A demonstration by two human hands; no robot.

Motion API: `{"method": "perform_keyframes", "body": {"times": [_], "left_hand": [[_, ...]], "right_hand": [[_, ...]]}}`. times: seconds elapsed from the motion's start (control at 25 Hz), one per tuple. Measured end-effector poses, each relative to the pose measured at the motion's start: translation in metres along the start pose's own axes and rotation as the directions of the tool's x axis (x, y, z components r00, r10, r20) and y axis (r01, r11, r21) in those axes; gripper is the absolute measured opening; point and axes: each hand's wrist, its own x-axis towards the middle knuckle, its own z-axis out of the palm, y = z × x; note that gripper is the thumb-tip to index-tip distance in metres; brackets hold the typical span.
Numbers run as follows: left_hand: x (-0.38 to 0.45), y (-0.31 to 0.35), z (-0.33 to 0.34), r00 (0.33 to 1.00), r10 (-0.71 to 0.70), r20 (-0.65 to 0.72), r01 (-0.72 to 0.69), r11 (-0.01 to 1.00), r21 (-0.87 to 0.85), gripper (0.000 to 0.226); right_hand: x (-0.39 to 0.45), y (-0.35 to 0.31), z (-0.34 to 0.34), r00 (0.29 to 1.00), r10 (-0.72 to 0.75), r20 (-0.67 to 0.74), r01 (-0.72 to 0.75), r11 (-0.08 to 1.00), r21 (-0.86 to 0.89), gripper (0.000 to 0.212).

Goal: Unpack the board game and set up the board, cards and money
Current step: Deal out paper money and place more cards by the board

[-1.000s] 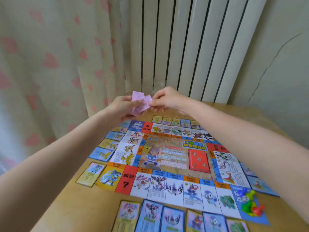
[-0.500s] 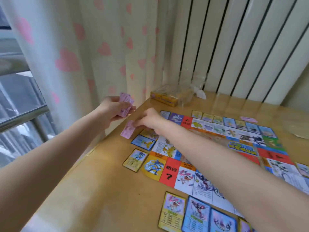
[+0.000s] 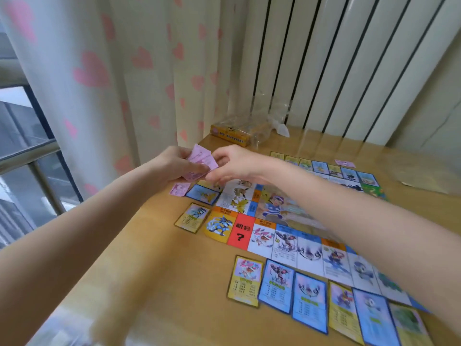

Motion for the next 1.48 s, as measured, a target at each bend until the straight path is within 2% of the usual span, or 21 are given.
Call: {"method": "perform_keyframes", "body": {"times": [0.12, 0.24, 0.44, 0.56, 0.68, 0.8, 0.88, 1.0, 1.08, 1.2, 1.28, 1.36, 1.48], "left_hand": [[-0.026, 0.003, 0.024, 0.964, 0.041, 0.262, -0.056, 0.997, 0.048, 0.014], [-0.054, 0.003, 0.051, 0.891, 0.058, 0.450, -0.059, 0.998, -0.012, 0.014], [-0.093, 0.001, 0.084, 0.771, -0.009, 0.637, 0.087, 0.992, -0.091, 0.013], [-0.105, 0.001, 0.095, 0.742, -0.049, 0.669, 0.045, 0.999, 0.023, 0.013], [-0.112, 0.006, 0.094, 0.756, -0.051, 0.653, -0.021, 0.994, 0.103, 0.009], [-0.115, 0.014, 0.091, 0.788, -0.039, 0.614, -0.016, 0.996, 0.085, 0.009], [-0.115, 0.015, 0.092, 0.808, -0.051, 0.588, -0.013, 0.995, 0.104, 0.008], [-0.116, 0.019, 0.097, 0.817, -0.062, 0.573, -0.015, 0.992, 0.128, 0.009], [-0.117, 0.023, 0.103, 0.810, -0.057, 0.583, -0.005, 0.995, 0.104, 0.012], [-0.116, 0.031, 0.116, 0.816, -0.014, 0.577, -0.035, 0.997, 0.074, 0.014], [-0.113, 0.040, 0.130, 0.804, 0.029, 0.594, -0.064, 0.997, 0.039, 0.016], [-0.111, 0.050, 0.147, 0.805, 0.073, 0.588, -0.084, 0.996, -0.009, 0.017], [-0.109, 0.069, 0.177, 0.815, 0.103, 0.570, -0.053, 0.993, -0.103, 0.015]], "right_hand": [[-0.047, 0.006, -0.007, 0.995, 0.016, -0.094, -0.020, 0.999, -0.049, 0.014], [-0.095, 0.015, -0.009, 0.985, 0.098, -0.144, -0.117, 0.984, -0.135, 0.021], [-0.173, 0.032, 0.004, 0.978, 0.164, -0.127, -0.163, 0.987, 0.019, 0.024], [-0.200, 0.042, 0.014, 0.970, 0.189, -0.153, -0.179, 0.981, 0.074, 0.030], [-0.219, 0.052, 0.032, 0.967, 0.220, -0.129, -0.222, 0.975, -0.002, 0.029], [-0.228, 0.062, 0.052, 0.971, 0.197, -0.133, -0.223, 0.950, -0.221, 0.023], [-0.229, 0.065, 0.057, 0.977, 0.139, -0.160, -0.195, 0.888, -0.417, 0.025], [-0.230, 0.064, 0.056, 0.976, 0.075, -0.203, -0.175, 0.825, -0.538, 0.025], [-0.230, 0.061, 0.047, 0.963, 0.085, -0.254, -0.197, 0.867, -0.458, 0.024], [-0.232, 0.056, 0.018, 0.915, 0.168, -0.367, -0.220, 0.970, -0.103, 0.023], [-0.238, 0.059, -0.006, 0.894, 0.210, -0.396, -0.170, 0.976, 0.133, 0.021], [-0.246, 0.066, -0.025, 0.884, 0.215, -0.415, -0.130, 0.966, 0.225, 0.017], [-0.257, 0.077, -0.045, 0.847, 0.227, -0.480, -0.103, 0.957, 0.271, 0.012]]}}
